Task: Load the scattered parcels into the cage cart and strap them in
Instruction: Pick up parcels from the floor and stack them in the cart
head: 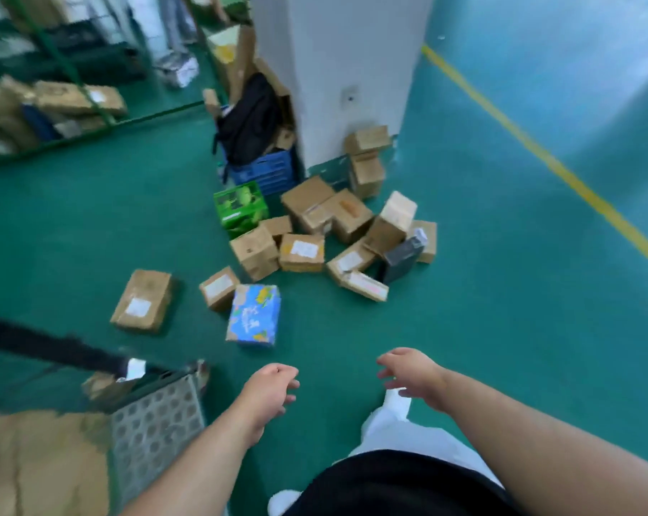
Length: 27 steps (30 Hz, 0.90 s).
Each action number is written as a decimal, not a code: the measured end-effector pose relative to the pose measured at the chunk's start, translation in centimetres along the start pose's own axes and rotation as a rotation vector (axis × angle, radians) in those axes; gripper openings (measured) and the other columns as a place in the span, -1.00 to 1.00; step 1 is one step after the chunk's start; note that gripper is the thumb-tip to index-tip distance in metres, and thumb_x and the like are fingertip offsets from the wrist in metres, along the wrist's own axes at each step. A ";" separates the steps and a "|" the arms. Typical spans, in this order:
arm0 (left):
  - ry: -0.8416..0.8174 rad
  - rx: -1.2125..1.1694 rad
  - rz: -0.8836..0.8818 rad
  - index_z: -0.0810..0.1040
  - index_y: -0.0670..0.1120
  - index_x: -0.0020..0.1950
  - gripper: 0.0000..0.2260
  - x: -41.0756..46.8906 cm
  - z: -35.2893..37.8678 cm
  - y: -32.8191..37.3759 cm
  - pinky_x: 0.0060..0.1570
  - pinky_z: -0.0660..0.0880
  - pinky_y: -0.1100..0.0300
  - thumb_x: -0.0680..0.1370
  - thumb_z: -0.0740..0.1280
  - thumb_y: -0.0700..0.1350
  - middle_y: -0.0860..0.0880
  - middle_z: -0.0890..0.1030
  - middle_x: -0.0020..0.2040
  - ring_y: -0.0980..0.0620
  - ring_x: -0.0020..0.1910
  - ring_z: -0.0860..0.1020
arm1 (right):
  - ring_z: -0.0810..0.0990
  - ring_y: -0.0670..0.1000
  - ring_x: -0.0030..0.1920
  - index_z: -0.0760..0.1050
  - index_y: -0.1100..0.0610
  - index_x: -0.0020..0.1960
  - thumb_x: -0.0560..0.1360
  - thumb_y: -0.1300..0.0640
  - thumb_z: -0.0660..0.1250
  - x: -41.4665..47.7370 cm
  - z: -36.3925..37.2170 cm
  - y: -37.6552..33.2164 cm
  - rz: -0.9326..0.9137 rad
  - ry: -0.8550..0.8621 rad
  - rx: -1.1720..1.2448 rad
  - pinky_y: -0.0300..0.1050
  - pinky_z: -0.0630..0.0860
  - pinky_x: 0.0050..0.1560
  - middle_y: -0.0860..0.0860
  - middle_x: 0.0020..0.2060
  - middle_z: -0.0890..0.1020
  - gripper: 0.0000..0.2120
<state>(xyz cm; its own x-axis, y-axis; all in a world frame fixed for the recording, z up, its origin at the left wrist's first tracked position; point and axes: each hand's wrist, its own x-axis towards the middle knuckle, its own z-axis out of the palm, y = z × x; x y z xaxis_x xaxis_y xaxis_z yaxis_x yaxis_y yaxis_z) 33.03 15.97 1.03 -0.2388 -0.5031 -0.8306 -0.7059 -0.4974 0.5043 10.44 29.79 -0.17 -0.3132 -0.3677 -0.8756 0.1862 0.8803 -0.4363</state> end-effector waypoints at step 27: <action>-0.128 0.337 -0.060 0.56 -0.04 0.20 -0.83 19.1 18.2 35.5 0.04 0.56 0.06 0.68 0.27 -0.02 -0.06 0.64 0.12 -0.07 0.08 0.63 | 0.65 0.09 0.10 0.54 0.11 0.14 0.65 0.08 0.15 16.3 -30.4 -7.4 0.164 0.167 0.260 0.04 0.58 0.17 0.03 0.04 0.67 -0.78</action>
<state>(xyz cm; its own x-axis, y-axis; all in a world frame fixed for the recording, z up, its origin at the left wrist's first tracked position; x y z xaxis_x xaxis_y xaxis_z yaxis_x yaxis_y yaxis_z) -8.77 1.59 -1.19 -0.2564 -0.3772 -0.8900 -0.8964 -0.2517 0.3649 -24.35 26.39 -4.93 -0.4035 -0.1551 -0.9018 0.4710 0.8097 -0.3500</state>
